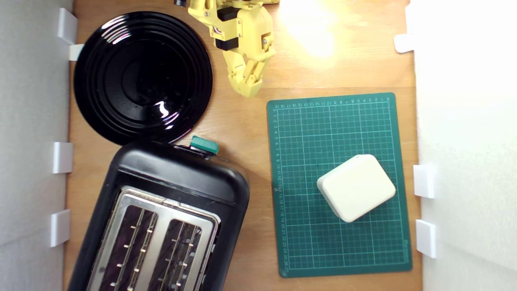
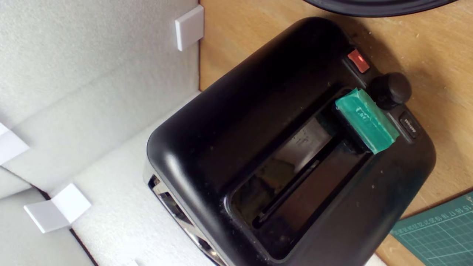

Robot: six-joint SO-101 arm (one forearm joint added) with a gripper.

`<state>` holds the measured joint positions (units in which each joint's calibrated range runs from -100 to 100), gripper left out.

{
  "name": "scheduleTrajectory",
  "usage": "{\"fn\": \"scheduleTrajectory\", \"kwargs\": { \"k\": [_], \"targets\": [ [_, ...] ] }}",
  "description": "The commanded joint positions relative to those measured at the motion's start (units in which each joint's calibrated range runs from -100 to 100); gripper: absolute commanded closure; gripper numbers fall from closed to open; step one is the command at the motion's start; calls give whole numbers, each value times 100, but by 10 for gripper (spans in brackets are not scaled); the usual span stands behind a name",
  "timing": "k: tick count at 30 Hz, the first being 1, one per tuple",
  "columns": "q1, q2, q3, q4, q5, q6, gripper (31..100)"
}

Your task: Start toaster

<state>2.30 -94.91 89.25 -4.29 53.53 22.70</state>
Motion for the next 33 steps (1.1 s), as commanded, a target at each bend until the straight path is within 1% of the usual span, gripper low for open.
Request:
{"fn": "scheduleTrajectory", "kwargs": {
  "k": [1,8,12,16,19,24,28,33],
  "targets": [
    [79,-384,384,35,-90,112,989],
    [79,-459,993,-31,-107,118,989],
    [79,-459,1011,-22,-73,86,989],
    [79,-459,1011,110,-56,-139,989],
    [16,-459,1039,297,-47,-307,989],
    [-119,-459,1039,297,244,-328,989],
    [-127,-459,1039,297,279,-333,989],
    [-326,-459,1039,297,321,-333,989]
  ]
}}
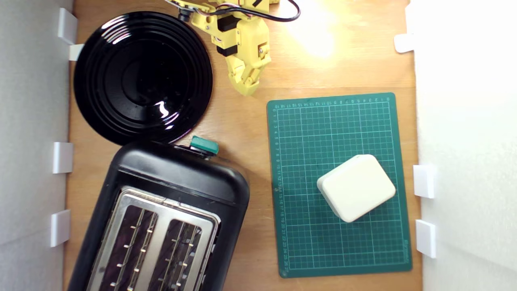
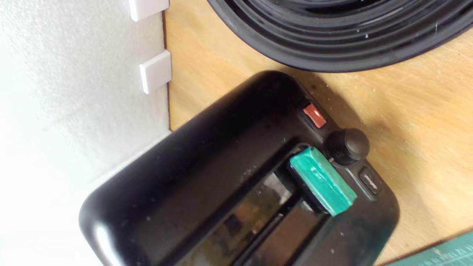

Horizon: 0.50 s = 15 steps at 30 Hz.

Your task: Start toaster

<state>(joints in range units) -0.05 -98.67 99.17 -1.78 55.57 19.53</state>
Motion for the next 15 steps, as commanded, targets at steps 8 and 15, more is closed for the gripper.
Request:
{"fn": "scheduleTrajectory", "kwargs": {
  "k": [8,15],
  "targets": [
    [-146,-83,47,47,117,-21,985],
    [-146,-83,47,47,109,-16,985]
  ]
}}
